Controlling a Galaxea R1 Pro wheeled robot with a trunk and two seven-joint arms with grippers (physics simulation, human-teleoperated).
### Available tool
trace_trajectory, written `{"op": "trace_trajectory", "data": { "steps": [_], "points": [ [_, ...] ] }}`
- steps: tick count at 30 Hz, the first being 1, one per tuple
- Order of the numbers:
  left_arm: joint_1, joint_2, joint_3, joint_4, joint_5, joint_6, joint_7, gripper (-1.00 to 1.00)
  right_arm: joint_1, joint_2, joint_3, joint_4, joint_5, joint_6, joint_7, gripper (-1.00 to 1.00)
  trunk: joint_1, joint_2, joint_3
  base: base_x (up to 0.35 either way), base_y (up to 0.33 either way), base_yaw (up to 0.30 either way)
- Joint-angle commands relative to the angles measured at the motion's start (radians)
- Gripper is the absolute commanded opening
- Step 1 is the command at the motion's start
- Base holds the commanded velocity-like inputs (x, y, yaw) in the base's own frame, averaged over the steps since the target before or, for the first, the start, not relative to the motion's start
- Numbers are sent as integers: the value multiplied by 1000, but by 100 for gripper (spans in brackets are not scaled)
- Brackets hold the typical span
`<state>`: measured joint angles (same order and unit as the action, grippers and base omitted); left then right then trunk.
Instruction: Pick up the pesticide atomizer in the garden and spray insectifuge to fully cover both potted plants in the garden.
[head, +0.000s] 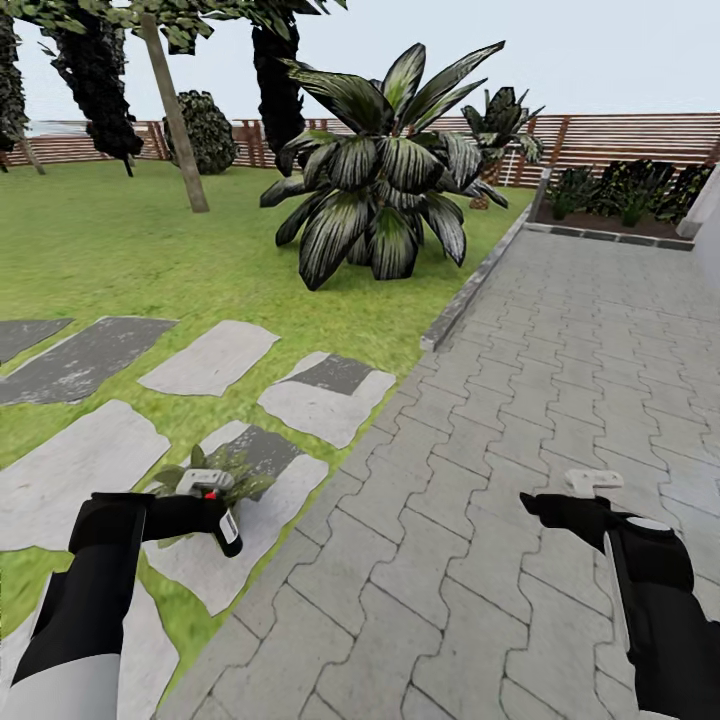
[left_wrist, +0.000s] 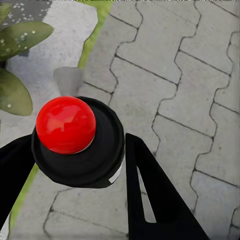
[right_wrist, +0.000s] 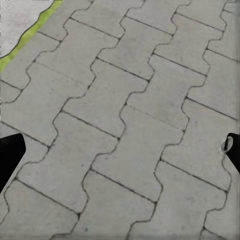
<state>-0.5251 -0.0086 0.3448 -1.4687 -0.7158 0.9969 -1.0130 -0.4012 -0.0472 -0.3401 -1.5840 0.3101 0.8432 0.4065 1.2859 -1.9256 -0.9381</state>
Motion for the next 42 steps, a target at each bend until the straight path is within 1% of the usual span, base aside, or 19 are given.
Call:
{"op": "trace_trajectory", "data": {
  "steps": [1,13,32,42],
  "points": [
    [-1,-1,2,-1,-8,6,-10,-100,-1,0,-1,-1,10,3,10,100,0,0,1,-31,0,88],
    [-1,3,4,-1,-8,5,-10,-100,-1,-2,-19,-1,12,1,8,100,0,0,9,-7,0,79],
    [-2,4,5,-1,-9,6,-9,-100,-1,0,-14,1,18,-3,5,100,0,0,25,0,0,237],
    [-3,4,5,-1,-10,6,-10,-100,-1,0,-18,1,20,-4,1,100,0,0,37,0,0,221]
  ]
}}
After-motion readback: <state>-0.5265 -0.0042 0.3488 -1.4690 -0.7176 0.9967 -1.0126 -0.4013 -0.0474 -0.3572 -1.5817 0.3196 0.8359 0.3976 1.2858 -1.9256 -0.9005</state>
